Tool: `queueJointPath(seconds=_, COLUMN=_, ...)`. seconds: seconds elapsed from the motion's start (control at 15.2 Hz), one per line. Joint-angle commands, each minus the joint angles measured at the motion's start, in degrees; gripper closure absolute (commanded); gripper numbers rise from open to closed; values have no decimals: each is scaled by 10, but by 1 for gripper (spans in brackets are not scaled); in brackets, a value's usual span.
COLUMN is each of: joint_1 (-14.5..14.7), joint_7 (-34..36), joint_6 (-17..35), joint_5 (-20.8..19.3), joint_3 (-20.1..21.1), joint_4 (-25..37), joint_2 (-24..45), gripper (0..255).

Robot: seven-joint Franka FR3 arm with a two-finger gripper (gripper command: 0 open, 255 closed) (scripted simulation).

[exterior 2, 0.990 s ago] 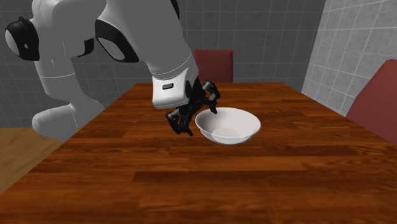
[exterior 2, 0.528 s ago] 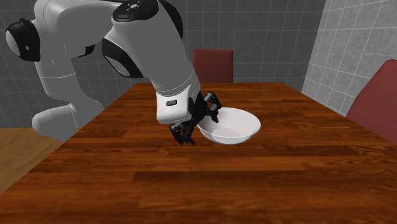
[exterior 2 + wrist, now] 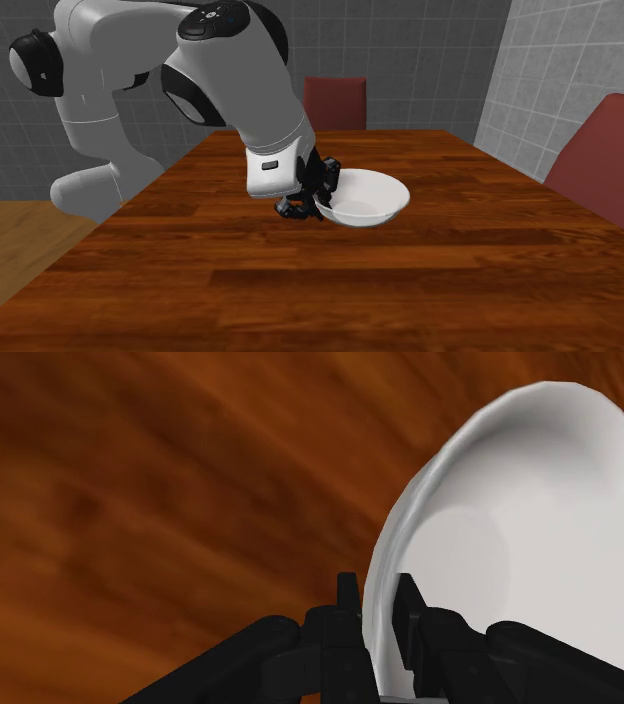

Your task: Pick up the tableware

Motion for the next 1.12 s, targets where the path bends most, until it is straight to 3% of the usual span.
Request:
queueJointPath(seconds=0.0, joint_1=0, joint_7=0, joint_6=0, joint_5=0, joint_3=0, joint_4=0, joint_2=0, gripper=255)
queueJointPath(seconds=1.06, joint_1=-3, joint_7=50, joint_6=-93, joint_5=-10, joint_3=-2, joint_4=113, joint_2=8, gripper=255)
